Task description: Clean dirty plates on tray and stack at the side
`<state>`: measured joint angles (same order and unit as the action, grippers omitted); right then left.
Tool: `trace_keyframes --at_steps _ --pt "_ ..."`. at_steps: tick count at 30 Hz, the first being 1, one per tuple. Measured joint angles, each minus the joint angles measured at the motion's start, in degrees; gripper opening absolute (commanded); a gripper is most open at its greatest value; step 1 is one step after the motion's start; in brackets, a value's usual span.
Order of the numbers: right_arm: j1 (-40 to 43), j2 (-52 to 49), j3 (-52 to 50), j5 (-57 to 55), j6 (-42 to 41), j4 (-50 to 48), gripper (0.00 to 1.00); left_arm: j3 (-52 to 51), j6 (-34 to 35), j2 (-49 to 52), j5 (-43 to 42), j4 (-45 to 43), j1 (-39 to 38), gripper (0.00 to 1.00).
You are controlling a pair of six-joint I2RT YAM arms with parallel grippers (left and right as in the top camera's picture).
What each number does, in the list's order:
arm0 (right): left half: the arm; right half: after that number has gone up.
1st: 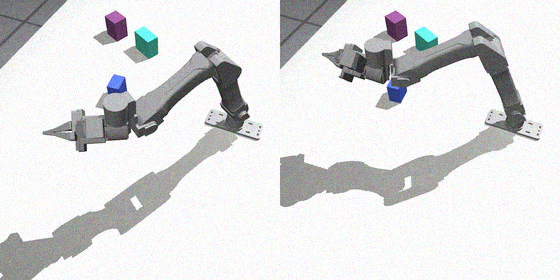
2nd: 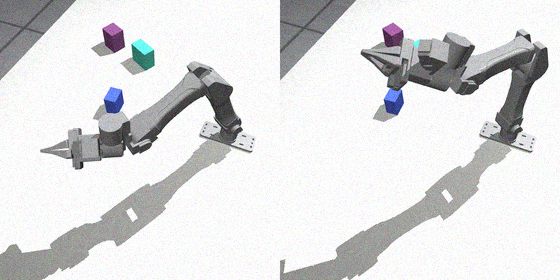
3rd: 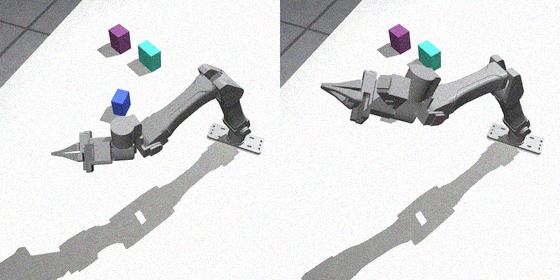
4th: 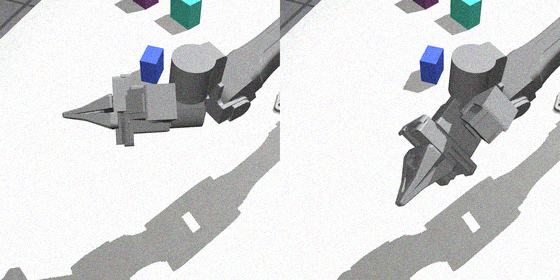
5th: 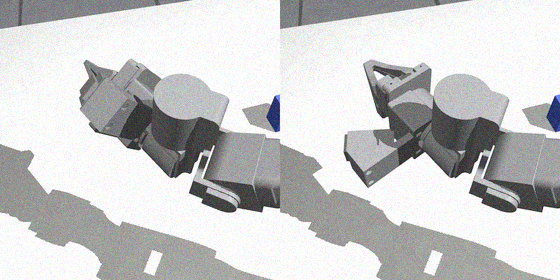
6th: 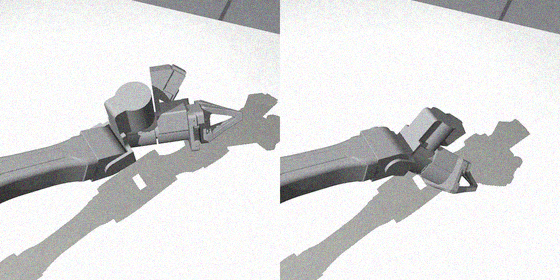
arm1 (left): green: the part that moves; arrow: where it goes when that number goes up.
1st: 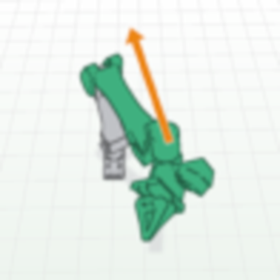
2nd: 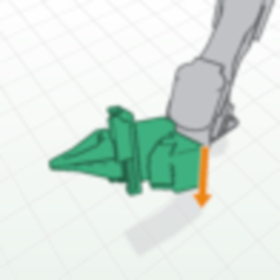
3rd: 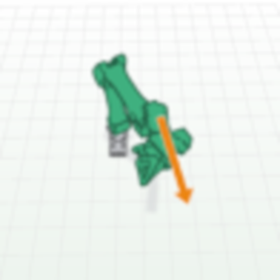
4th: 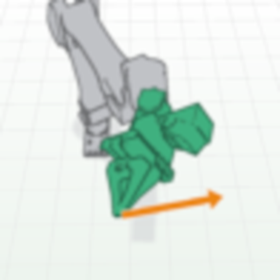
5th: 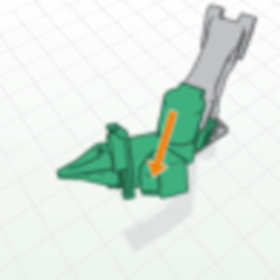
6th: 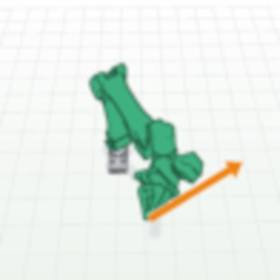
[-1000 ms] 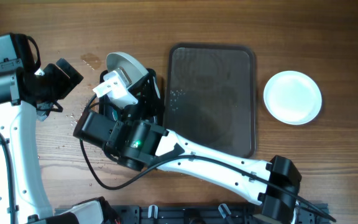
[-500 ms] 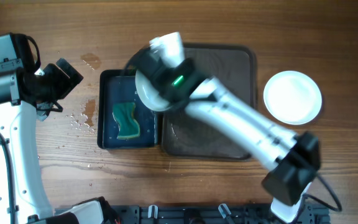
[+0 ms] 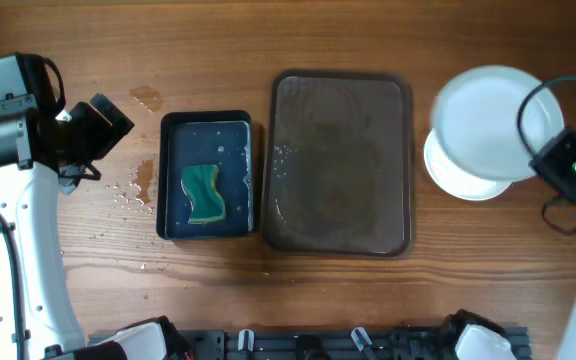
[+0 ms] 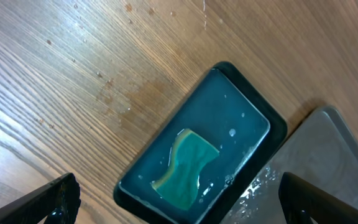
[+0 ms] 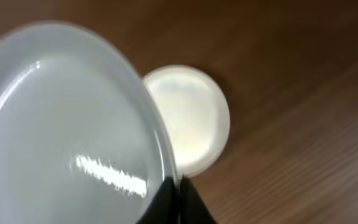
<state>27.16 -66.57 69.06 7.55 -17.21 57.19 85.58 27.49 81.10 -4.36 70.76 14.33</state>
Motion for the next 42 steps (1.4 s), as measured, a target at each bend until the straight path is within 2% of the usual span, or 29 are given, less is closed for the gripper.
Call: trace_keyframes --at_steps 2,5,6,7,8,10,11,12,15,17,18,19,21,22,25,27,30,34,39,42 --pt "6.8 -9.2 -9.1 6.9 0.0 -6.6 0.04 0.0 0.0 0.0 0.0 -0.1 0.0 1.0" --pt "8.8 -20.3 -10.7 11.5 0.0 -10.2 0.04 0.0 0.0 0.0 0.0 -0.2 0.0 1.0" --pt "8.8 -22.4 -10.7 11.7 0.0 -11.3 0.11 0.0 0.0 0.0 0.0 -0.2 0.0 1.0" --pt "8.8 -24.4 -10.7 11.7 0.0 -12.7 0.38 0.0 0.0 0.0 0.0 -0.2 0.0 1.0" --pt "8.8 -26.2 -10.7 11.3 0.1 -13.4 0.5 0.0 0.0 0.0 0.0 -0.2 0.0 1.0" --pt "8.8 -26.2 -10.7 8.9 0.1 -14.4 0.62 0.0 0.0 0.0 0.0 -0.2 0.0 1.0" --pt "8.8 -26.1 -10.7 8.7 0.3 -14.4 0.63 0.0 0.0 0.0 0.0 -0.2 0.0 1.0" --pt "8.7 -25.4 -10.6 9.9 1.0 -14.3 0.63 0.0 0.0 0.0 0.0 -0.2 0.0 1.0" --pt "4.5 -12.8 -10.5 24.9 6.1 -9.9 0.59 0.0 0.0 0.0 0.0 -0.1 0.0 1.0" --pt "-3.9 -0.1 -10.0 32.7 8.9 -4.7 0.59 0.0 0.0 0.0 0.0 -0.1 0.0 1.0" --pt "-9.4 6.8 -9.6 35.6 9.8 -2.3 0.65 0.0 0.0 0.0 0.0 0.0 0.0 1.0" --pt "-12.5 10.1 -9.5 36.5 9.8 -1.6 1.0 0.0 0.0 0.0 0.0 -0.2 0.0 1.0" --pt "-22.8 19.8 -9.3 39.0 7.5 -0.4 1.0 0.0 0.0 0.0 0.0 -0.1 0.0 1.0" --pt "-26.5 23.4 -9.3 38.7 3.5 -0.4 1.0 0.0 0.0 0.0 0.0 -0.2 0.0 1.0" --pt "-30.1 28.8 -9.3 35.5 -15.1 -0.1 1.0 0.0 0.0 0.0 0.0 -0.2 0.0 1.0" --pt "-30.1 29.2 -9.3 31.9 -16.7 0.0 1.0 0.0 0.0 0.0 0.0 -0.2 0.0 1.0" --pt "-30.1 29.2 -9.4 29.2 -7.5 -3.2 1.0 0.0 0.0 0.0 0.0 -0.2 0.0 1.0" --pt "-31.4 35.6 -16.0 20.0 10.9 -17.3 1.0 0.0 0.0 0.0 0.0 -0.1 0.0 1.0" --pt "-31.4 55.3 -40.0 6.3 15.8 -23.4 1.0 0.0 0.0 0.0 0.0 -0.2 0.0 1.0" --pt "-31.4 62.2 -50.0 3.3 16.3 -30.3 1.0 0.0 0.0 0.0 0.0 -0.2 0.0 1.0"
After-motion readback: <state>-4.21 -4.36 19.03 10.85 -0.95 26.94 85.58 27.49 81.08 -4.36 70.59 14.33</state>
